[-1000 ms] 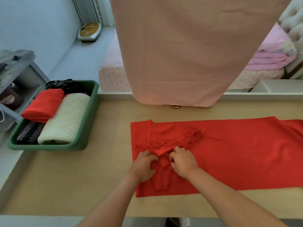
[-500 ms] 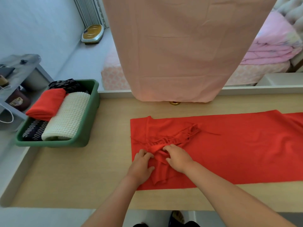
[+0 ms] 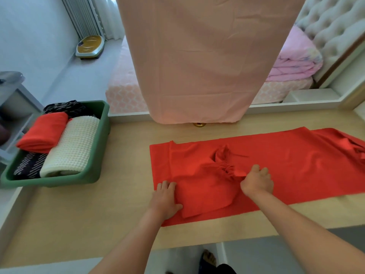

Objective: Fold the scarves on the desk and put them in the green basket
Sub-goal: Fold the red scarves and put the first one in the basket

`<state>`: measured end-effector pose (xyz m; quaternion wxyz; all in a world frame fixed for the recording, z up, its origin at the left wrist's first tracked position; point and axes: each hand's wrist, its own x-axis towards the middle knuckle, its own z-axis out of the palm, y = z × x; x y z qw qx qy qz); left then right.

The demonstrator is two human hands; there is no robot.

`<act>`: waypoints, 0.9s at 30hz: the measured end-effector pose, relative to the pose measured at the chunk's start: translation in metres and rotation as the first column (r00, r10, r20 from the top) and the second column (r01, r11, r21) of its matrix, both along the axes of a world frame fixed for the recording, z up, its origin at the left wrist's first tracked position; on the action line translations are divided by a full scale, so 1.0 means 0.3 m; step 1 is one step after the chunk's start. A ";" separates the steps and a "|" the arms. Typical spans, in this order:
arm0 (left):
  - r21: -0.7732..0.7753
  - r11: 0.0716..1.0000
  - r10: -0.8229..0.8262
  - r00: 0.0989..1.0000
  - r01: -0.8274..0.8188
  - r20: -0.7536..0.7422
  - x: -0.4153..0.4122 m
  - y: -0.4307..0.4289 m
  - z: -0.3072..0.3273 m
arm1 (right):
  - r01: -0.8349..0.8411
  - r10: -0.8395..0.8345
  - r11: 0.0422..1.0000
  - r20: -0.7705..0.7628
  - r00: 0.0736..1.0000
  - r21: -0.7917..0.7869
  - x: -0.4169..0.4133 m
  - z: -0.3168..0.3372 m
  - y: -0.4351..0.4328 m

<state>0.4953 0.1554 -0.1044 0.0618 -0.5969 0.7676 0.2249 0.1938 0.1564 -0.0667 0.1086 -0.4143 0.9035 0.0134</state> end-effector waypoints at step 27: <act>0.254 0.961 0.214 0.874 -0.109 -0.436 0.080 0.063 -0.003 | -0.340 0.486 0.842 0.315 0.815 -0.419 0.138 -0.039 0.073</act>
